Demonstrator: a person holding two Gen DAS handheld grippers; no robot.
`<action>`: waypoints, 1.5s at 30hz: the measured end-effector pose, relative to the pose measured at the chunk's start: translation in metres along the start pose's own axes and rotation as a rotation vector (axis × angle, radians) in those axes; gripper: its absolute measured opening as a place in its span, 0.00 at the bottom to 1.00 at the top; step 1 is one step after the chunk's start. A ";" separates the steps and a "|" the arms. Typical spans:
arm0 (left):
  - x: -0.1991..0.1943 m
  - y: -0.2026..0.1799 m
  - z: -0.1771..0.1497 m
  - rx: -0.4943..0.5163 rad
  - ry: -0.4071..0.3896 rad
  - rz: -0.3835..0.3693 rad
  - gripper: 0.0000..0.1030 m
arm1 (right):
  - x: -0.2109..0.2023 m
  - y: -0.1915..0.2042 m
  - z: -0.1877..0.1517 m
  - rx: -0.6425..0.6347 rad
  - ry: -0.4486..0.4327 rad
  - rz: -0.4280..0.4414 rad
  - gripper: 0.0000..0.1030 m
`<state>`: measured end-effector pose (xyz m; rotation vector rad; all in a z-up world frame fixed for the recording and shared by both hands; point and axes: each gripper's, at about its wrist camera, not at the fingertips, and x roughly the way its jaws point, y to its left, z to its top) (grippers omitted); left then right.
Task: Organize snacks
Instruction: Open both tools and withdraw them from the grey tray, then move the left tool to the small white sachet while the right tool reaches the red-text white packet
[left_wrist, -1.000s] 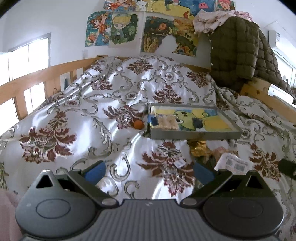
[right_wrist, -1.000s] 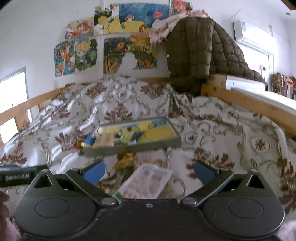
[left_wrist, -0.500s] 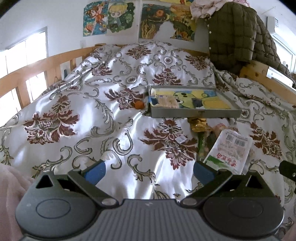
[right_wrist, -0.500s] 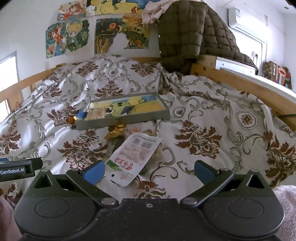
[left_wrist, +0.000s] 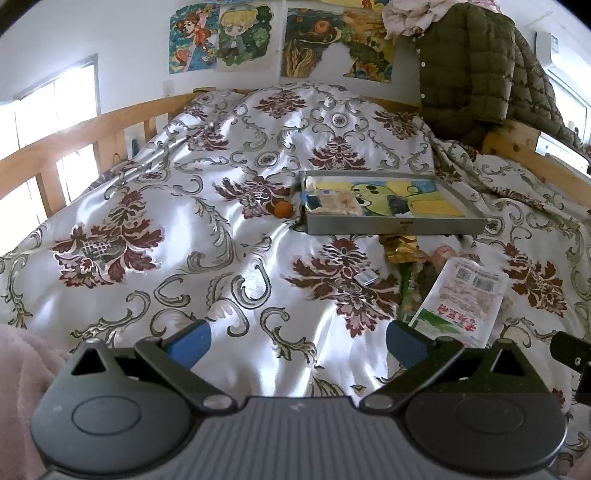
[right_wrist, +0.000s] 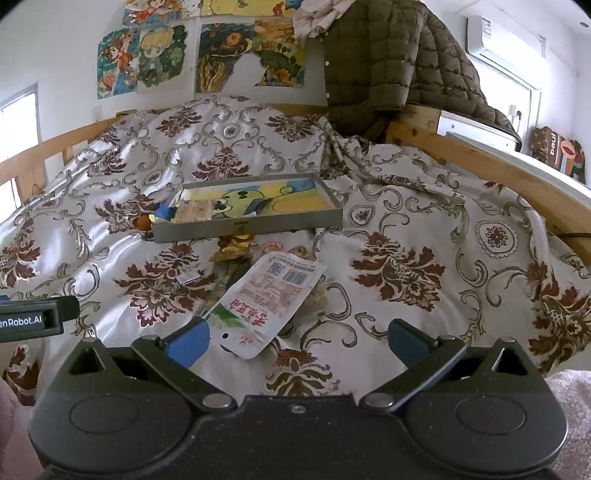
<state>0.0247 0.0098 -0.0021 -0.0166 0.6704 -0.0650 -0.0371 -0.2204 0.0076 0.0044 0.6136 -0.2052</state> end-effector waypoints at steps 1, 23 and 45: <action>0.001 0.000 0.000 0.000 0.003 0.000 1.00 | 0.000 0.000 0.000 0.000 0.002 0.001 0.99; 0.039 -0.016 0.038 0.103 0.094 -0.061 1.00 | 0.050 0.001 0.015 -0.006 0.138 0.058 0.99; 0.185 -0.045 0.068 0.397 0.171 -0.374 1.00 | 0.168 -0.015 0.049 0.025 0.360 0.287 0.99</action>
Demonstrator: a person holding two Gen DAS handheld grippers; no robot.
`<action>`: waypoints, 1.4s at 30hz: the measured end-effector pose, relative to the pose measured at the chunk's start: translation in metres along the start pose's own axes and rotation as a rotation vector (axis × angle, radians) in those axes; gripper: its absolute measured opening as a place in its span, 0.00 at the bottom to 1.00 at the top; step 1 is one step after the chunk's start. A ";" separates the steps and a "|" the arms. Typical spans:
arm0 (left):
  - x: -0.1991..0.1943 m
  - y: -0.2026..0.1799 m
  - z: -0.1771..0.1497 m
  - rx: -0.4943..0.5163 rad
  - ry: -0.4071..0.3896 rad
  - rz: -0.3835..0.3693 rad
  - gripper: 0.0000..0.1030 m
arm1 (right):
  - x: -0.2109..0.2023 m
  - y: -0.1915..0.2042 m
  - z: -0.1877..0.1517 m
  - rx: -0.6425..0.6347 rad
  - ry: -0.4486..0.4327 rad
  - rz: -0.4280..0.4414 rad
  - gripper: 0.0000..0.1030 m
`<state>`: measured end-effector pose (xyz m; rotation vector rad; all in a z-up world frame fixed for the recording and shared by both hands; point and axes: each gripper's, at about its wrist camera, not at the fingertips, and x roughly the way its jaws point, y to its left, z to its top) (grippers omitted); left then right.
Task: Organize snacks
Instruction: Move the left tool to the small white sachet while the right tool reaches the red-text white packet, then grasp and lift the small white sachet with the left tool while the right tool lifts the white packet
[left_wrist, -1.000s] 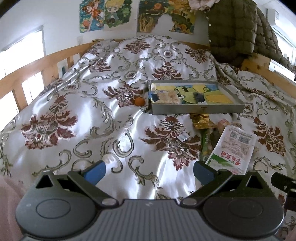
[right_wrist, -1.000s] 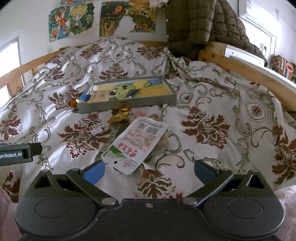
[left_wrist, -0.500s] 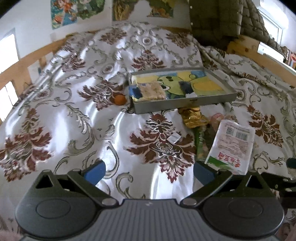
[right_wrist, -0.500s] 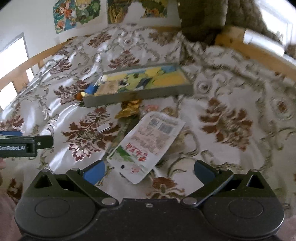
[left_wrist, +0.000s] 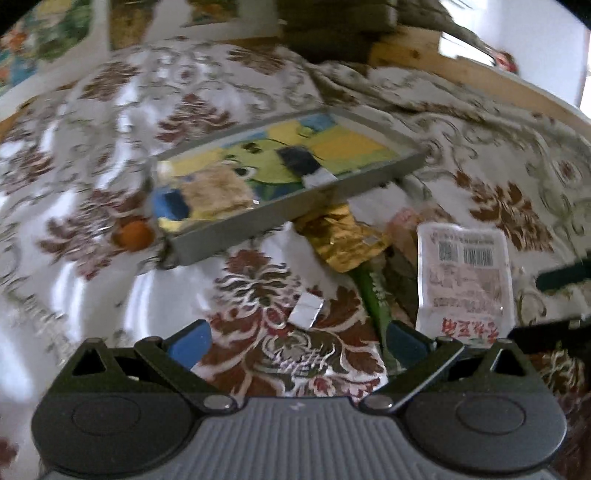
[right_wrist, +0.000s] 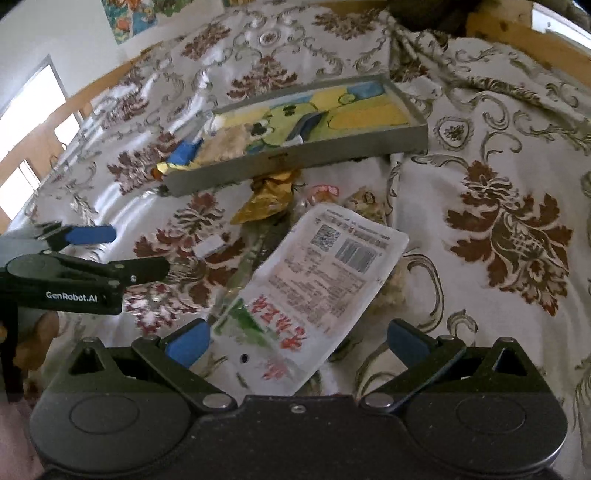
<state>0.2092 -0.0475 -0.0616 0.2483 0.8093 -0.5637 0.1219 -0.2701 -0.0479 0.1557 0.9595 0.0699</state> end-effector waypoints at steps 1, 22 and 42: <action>0.007 0.001 0.000 0.018 -0.007 -0.015 1.00 | 0.004 -0.002 0.002 -0.005 0.004 -0.003 0.98; 0.057 0.018 -0.001 0.164 0.037 -0.115 0.82 | 0.029 -0.027 0.006 0.182 0.059 0.156 0.74; 0.067 -0.004 0.004 0.275 0.054 -0.092 0.34 | 0.021 -0.010 0.015 0.120 -0.026 0.302 0.30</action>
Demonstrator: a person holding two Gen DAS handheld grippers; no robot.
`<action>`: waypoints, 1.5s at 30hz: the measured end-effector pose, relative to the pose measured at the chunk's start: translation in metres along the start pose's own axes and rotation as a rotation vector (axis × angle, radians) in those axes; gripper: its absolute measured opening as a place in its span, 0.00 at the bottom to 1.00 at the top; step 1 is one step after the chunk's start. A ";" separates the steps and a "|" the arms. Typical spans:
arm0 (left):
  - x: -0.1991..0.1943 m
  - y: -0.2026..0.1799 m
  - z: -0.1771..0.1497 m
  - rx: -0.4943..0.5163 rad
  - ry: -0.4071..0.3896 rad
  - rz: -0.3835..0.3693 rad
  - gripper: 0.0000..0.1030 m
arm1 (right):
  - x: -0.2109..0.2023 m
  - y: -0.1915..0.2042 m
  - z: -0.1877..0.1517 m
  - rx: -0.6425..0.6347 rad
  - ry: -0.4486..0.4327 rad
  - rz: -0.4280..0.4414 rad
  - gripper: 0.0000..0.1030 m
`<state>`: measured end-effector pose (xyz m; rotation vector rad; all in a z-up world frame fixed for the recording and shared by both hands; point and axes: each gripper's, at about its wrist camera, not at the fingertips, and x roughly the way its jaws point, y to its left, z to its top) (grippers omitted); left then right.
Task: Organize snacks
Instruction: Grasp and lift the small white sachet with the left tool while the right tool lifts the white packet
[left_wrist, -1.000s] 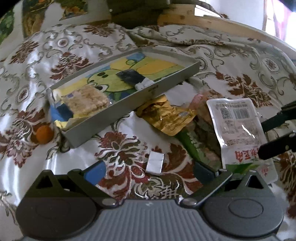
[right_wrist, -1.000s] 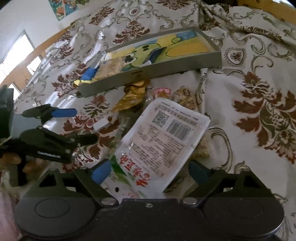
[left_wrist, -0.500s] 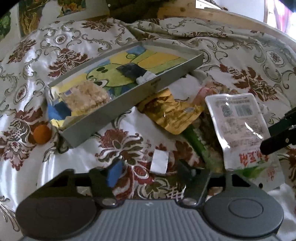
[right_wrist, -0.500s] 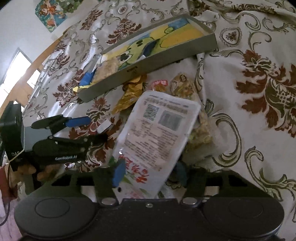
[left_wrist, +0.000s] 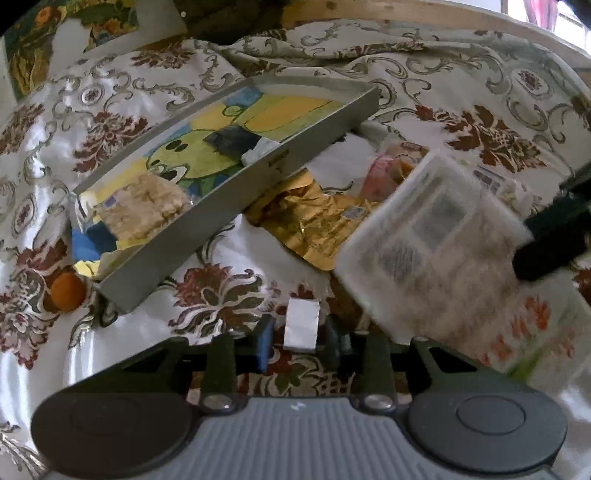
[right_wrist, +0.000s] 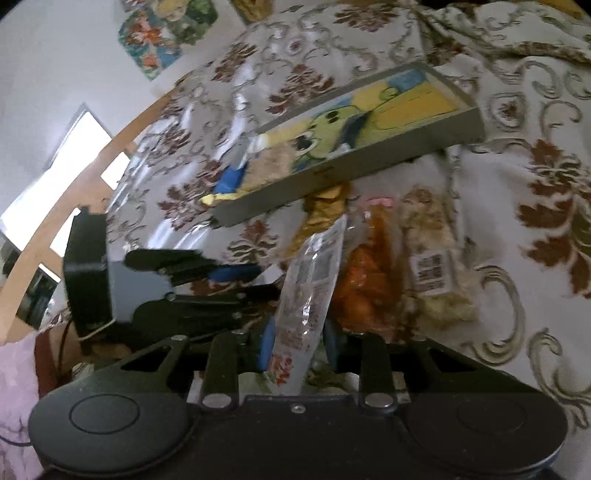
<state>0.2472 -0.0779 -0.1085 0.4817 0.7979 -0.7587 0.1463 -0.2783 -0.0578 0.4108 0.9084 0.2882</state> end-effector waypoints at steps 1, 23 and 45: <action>0.001 0.003 0.000 -0.011 0.001 -0.010 0.34 | 0.004 0.002 0.000 -0.009 0.008 0.002 0.30; -0.011 0.013 -0.004 -0.047 0.048 0.033 0.22 | 0.009 0.008 0.001 -0.023 0.084 0.165 0.26; -0.028 -0.003 -0.005 -0.113 0.020 0.088 0.21 | 0.028 0.021 -0.013 -0.058 0.133 0.104 0.12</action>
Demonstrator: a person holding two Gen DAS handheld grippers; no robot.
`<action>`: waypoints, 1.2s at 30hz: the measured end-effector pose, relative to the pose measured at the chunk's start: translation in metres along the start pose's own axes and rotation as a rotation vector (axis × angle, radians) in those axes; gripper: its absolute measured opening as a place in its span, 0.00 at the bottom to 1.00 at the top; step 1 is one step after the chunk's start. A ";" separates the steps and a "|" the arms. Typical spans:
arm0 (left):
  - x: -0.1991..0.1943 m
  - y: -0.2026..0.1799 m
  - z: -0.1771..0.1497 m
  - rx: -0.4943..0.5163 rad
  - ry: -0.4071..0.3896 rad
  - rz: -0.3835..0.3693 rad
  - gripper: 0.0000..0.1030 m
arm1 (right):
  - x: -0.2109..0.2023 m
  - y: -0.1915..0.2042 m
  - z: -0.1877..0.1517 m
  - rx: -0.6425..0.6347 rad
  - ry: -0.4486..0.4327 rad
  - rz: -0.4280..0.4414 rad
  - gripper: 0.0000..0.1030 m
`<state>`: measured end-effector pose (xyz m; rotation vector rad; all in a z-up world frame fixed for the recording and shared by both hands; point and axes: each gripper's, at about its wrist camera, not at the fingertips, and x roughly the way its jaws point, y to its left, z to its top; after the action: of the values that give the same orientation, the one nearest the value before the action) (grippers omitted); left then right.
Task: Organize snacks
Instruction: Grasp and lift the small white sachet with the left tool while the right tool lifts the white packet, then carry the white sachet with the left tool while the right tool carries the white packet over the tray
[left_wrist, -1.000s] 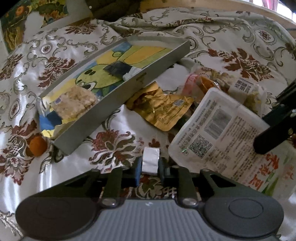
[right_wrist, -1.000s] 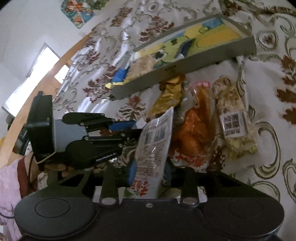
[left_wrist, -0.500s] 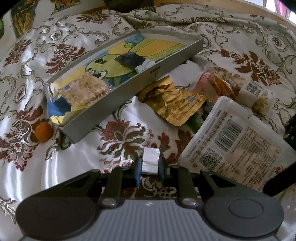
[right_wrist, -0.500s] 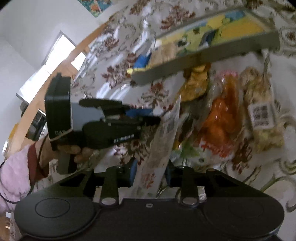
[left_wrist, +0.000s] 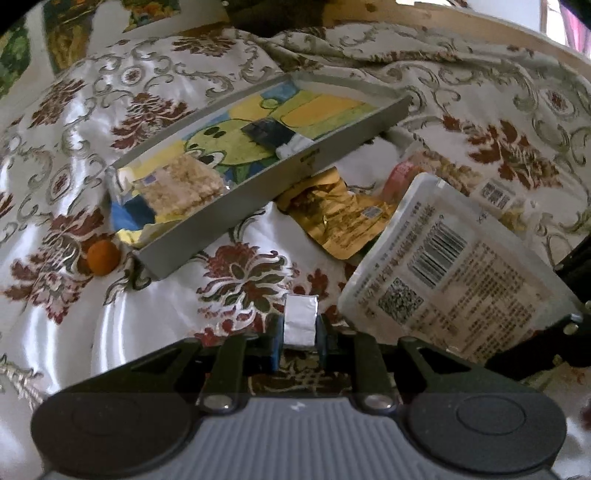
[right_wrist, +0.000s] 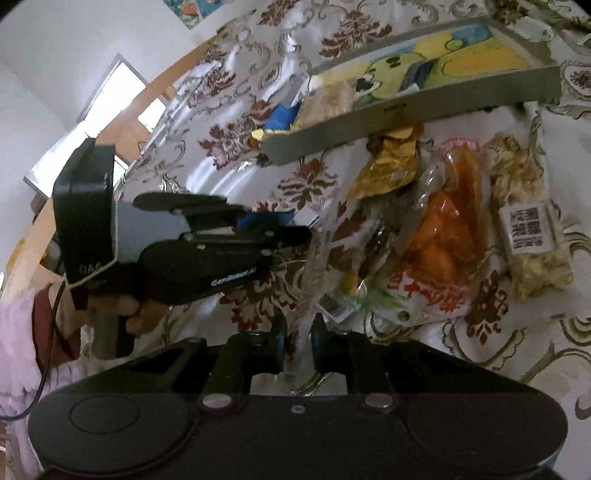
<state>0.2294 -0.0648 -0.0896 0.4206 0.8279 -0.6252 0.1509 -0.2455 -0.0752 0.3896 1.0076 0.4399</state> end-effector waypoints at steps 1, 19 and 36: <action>-0.003 0.001 0.000 -0.016 -0.006 0.002 0.21 | -0.002 0.000 0.000 0.002 -0.007 0.000 0.12; -0.044 0.027 0.020 -0.210 -0.186 0.045 0.21 | -0.036 -0.008 0.015 0.082 -0.168 0.014 0.08; 0.022 0.098 0.101 -0.379 -0.316 0.090 0.21 | 0.000 -0.065 0.166 0.199 -0.423 -0.001 0.09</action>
<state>0.3605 -0.0566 -0.0345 0.0114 0.6022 -0.4235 0.3067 -0.3188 -0.0289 0.6313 0.6395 0.2405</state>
